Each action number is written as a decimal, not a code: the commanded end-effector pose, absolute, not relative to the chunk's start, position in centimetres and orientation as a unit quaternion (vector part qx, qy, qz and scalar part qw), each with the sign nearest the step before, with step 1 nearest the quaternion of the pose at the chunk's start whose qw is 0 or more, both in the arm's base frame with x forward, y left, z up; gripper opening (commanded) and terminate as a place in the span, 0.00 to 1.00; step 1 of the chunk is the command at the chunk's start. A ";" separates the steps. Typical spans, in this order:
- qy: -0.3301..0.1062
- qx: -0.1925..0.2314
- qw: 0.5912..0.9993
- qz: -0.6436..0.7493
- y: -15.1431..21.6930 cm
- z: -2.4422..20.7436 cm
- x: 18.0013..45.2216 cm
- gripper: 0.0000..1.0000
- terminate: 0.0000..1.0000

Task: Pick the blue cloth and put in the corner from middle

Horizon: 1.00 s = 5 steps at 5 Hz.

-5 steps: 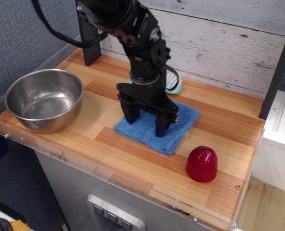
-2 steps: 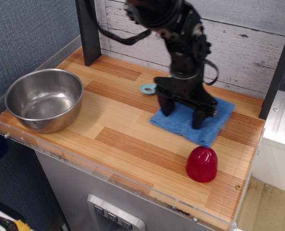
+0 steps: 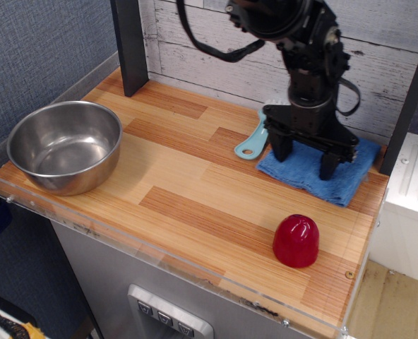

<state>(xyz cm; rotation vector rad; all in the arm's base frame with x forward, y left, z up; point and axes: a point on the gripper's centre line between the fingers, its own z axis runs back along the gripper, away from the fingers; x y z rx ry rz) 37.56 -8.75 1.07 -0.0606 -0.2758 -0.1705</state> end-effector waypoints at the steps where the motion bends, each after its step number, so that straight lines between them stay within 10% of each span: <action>1: -0.138 -0.042 0.985 -0.091 -10.0 1.5 37.3 1.00 0.00; 5: -0.169 -0.056 0.982 -0.057 -10.0 9.6 37.3 1.00 0.00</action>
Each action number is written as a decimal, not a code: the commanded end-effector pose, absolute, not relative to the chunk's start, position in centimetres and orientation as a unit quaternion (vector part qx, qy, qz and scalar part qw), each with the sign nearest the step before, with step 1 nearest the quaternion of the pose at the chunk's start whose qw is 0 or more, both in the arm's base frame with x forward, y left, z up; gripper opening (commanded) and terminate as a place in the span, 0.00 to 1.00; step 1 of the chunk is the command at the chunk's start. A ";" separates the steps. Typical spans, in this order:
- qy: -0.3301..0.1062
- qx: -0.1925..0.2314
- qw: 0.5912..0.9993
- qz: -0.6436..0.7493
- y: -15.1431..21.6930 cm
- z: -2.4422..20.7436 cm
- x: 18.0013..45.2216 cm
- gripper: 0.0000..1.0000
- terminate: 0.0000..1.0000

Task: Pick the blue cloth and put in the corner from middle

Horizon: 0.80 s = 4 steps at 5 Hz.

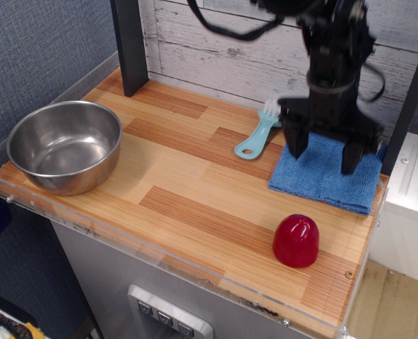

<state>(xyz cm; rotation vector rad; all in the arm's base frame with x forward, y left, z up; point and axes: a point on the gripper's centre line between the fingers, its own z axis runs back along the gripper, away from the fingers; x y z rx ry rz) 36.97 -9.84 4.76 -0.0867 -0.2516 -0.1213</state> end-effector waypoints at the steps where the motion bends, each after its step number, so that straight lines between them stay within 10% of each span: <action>1: -0.179 -0.059 0.981 -0.048 -9.2 12.2 36.5 1.00 0.00; 4: -0.200 -0.068 0.977 -0.031 -6.9 18.6 34.1 1.00 0.00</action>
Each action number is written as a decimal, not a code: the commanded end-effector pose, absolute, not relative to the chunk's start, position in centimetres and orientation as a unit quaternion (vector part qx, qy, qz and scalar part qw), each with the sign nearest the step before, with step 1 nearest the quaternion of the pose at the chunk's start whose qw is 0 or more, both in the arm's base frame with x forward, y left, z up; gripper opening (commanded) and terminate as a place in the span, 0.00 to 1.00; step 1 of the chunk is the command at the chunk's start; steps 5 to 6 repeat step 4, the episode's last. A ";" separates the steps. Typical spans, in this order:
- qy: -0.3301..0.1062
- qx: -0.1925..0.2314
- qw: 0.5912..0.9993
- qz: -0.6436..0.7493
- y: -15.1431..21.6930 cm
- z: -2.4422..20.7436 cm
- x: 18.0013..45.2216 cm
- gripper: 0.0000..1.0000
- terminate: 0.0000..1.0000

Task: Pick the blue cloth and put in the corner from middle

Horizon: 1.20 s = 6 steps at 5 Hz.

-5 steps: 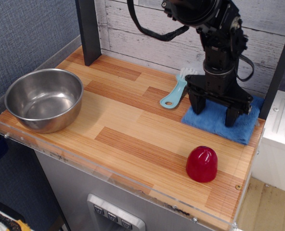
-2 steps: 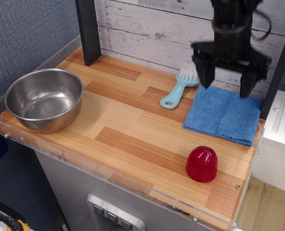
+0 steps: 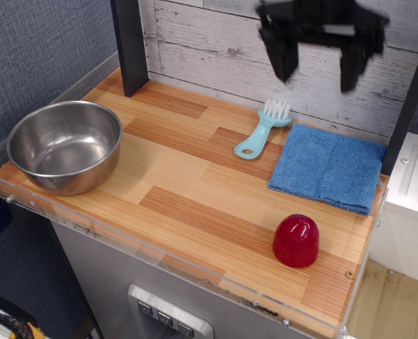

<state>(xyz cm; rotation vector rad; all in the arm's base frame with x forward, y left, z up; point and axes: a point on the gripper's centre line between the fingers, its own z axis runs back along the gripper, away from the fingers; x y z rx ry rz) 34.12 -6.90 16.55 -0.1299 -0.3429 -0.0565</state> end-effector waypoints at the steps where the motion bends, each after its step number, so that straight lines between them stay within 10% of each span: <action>1: -0.200 -0.068 0.977 -0.031 -6.9 18.6 34.1 1.00 0.00; 3: -0.200 -0.068 0.977 -0.031 -6.9 18.6 34.1 1.00 0.00; 4: -0.200 -0.068 0.977 -0.031 -6.9 18.6 34.1 1.00 1.00; 6: -0.200 -0.068 0.977 -0.031 -6.9 18.6 34.1 1.00 1.00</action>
